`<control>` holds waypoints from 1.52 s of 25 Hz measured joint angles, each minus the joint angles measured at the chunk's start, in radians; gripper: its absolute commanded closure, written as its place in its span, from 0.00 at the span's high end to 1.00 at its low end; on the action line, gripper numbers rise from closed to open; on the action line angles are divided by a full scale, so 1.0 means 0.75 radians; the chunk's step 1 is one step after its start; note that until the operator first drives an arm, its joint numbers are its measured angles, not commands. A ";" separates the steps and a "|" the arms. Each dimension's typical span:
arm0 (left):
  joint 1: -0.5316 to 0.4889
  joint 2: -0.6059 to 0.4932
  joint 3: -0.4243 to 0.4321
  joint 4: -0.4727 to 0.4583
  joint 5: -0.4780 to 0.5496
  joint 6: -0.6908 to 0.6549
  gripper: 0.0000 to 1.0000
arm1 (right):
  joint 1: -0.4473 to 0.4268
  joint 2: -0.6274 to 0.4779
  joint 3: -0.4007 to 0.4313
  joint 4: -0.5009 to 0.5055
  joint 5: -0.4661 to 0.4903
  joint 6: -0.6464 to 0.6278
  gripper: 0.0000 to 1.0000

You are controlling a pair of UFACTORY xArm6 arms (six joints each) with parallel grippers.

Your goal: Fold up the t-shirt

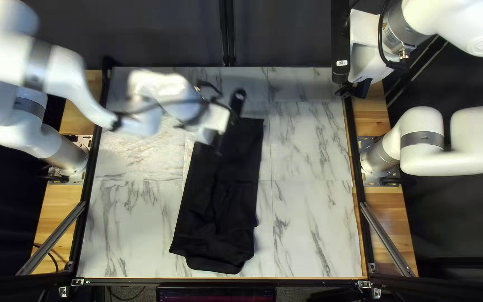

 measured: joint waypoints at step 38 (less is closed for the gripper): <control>-0.149 0.539 -0.343 0.140 0.314 -0.160 1.00 | 0.000 0.000 0.000 0.000 0.000 0.000 1.00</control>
